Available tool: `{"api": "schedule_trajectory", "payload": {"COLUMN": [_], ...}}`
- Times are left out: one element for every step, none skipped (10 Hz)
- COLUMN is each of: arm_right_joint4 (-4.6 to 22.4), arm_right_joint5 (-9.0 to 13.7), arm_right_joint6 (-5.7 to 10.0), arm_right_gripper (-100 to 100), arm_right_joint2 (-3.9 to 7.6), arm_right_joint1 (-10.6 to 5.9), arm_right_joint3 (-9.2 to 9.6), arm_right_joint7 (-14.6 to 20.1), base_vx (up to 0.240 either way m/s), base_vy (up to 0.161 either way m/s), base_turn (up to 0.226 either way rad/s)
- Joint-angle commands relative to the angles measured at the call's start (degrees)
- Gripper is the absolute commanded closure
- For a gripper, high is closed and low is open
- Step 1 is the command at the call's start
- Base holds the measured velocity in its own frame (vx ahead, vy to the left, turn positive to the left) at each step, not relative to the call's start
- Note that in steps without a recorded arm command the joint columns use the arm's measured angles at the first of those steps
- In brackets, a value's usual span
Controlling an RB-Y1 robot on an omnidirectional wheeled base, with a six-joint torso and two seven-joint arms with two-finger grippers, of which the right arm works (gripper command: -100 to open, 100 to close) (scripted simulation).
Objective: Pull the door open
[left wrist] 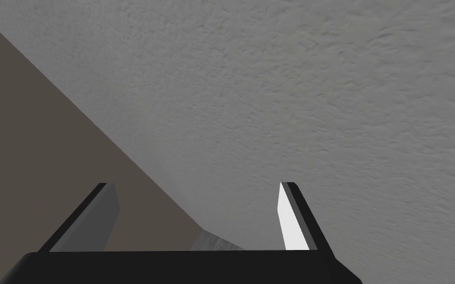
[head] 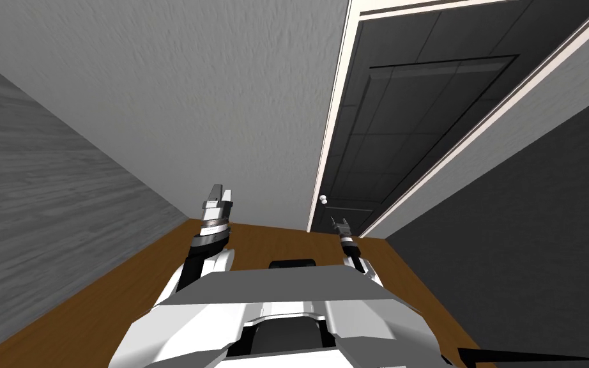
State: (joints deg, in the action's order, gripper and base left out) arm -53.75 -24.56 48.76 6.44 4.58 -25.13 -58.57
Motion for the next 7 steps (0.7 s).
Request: {"api": "schedule_trajectory", "payload": {"arm_right_joint4": [1.7, 3.3, 5.2, 6.3, 7.3, 8.7, 8.0], "arm_right_joint5": [-0.7, -1.2, -1.9, -2.3, -2.7, -3.2, -2.9], "arm_right_joint6": [0.16, 0.39, 0.66, 0.82, 0.97, 1.16, 0.96], "arm_right_gripper": [-100, -100, -100, -100, -100, -100, -100], "arm_right_joint2": [0.07, 0.06, 0.05, 0.05, 0.04, 0.02, 0.09], "arm_right_joint1": [-0.42, -0.86, -1.39, -1.70, -1.99, -2.37, -2.39], "arm_right_joint3": [-0.52, -0.98, -1.53, -1.85, -2.16, -2.55, -2.33], "arm_right_joint7": [-1.2, -2.1, -3.3, -4.0, -4.6, -5.4, -4.9], "base_vx": [0.156, 0.134, 0.175, 0.192, 0.162, 0.157, 0.072], "base_vy": [0.029, 0.018, 0.008, 0.030, 0.034, 0.041, 0.021], "base_turn": [-0.003, -0.009, -0.010, -0.002, -0.006, -0.005, -0.001]}}
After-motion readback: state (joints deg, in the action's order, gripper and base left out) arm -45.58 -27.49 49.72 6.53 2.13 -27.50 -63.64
